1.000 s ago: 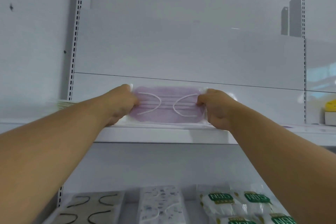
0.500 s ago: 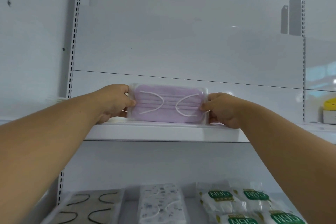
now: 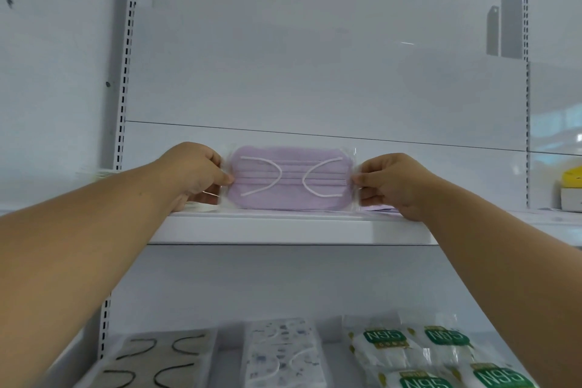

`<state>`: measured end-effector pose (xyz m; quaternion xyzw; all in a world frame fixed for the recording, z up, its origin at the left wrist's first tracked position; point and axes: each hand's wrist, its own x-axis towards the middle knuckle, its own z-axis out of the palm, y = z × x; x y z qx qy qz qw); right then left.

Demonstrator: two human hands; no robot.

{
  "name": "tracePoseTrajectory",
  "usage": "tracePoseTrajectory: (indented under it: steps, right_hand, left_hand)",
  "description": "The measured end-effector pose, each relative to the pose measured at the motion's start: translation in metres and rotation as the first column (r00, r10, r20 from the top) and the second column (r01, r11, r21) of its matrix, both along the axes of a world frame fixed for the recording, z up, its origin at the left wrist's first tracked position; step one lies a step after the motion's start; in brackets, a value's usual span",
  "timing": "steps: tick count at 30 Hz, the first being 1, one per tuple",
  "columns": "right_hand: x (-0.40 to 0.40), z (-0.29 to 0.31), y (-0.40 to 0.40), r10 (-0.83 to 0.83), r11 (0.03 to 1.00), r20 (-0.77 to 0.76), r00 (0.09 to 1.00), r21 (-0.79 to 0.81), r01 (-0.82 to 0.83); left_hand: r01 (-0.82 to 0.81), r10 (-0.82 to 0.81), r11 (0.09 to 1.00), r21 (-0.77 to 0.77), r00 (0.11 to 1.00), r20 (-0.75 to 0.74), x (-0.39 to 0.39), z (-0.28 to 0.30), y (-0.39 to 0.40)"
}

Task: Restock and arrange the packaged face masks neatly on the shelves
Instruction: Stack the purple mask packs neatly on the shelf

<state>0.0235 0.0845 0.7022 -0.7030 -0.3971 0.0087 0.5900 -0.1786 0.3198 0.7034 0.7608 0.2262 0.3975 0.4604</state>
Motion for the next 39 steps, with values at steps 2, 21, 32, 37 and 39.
tracePoseTrajectory:
  steps: [2,21,32,37,39]
  right_hand:
    - [0.001,-0.002,0.000,0.033,0.999,-0.037,0.999,0.018,-0.032]
    - [-0.018,0.002,0.028,0.034,0.988,-0.303,0.952,0.153,0.014]
    - [-0.004,0.001,-0.001,0.171,0.983,-0.066,0.983,-0.053,-0.175]
    - [-0.008,-0.003,0.004,0.075,0.997,0.095,0.993,-0.011,-0.075]
    - [-0.007,-0.004,0.006,0.026,0.999,0.132,0.991,0.023,-0.029]
  left_hand:
    - [0.009,-0.009,1.000,-0.010,1.000,0.000,0.000,0.000,0.001]
    - [0.190,-0.191,0.981,-0.028,0.979,-0.069,0.002,-0.001,0.001]
    - [0.158,-0.148,0.984,0.080,0.982,-0.120,-0.011,0.001,0.008]
    - [0.145,-0.137,0.987,0.072,0.984,-0.114,-0.014,0.001,0.011]
    - [0.138,-0.131,0.988,0.070,0.987,-0.094,-0.014,0.000,0.011]
